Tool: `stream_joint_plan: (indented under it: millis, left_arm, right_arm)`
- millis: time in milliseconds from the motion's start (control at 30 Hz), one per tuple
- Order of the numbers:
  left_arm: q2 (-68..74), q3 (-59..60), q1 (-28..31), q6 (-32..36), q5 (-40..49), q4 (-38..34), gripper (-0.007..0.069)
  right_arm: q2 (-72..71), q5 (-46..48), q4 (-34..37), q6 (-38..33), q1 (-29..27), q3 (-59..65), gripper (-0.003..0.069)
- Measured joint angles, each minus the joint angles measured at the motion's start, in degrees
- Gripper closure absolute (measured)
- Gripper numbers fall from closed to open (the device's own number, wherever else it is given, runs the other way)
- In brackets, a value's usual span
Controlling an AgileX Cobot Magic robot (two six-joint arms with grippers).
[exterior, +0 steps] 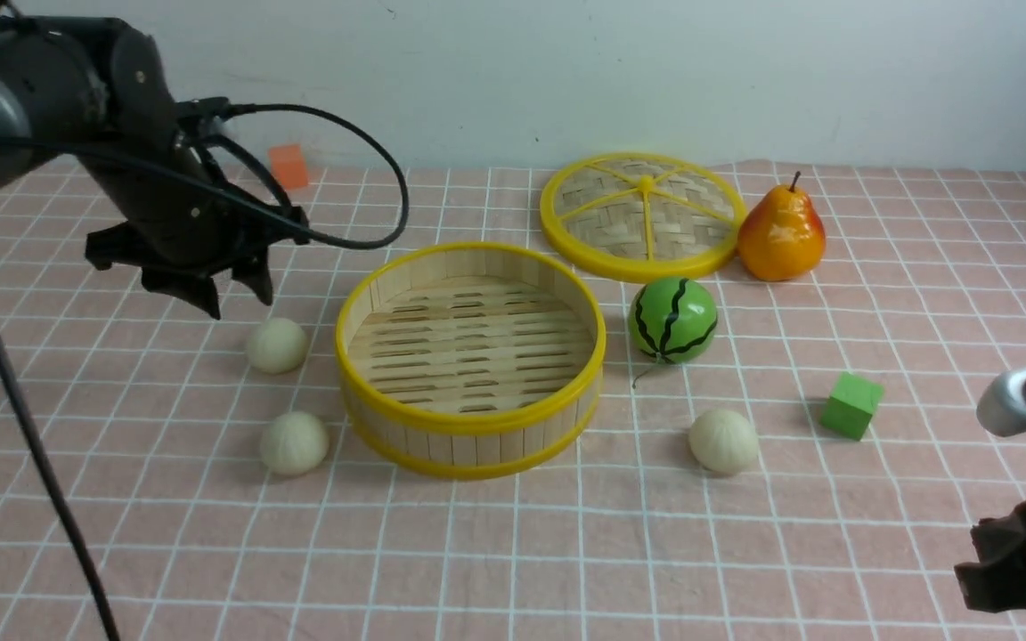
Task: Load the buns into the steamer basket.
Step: Use the left arm to grab a steamed stuffed bun, then use the left arm to put the steamed stuffed bun into the steamer
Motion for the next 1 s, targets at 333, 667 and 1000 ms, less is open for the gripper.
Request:
stream_joint_plan:
  millis: [333,667,1000]
  left_arm:
    - [11.2,-4.3,-2.2,-8.5,-2.2,5.7,0.0095]
    - [12.0,-4.4,-2.2,-10.0,-2.2,6.9,0.0405]
    - [5.4,-4.4,-2.5,-6.8,-0.7,6.0,0.0614]
  right_arm:
    - [0.0,-1.3,0.1,0.0,0.1,0.0,0.0649]
    - [0.0,-1.9,1.8,0.0,0.1,0.0,0.0641]
    - [0.0,-2.1,2.0,0.0,0.1,0.0,0.0633]
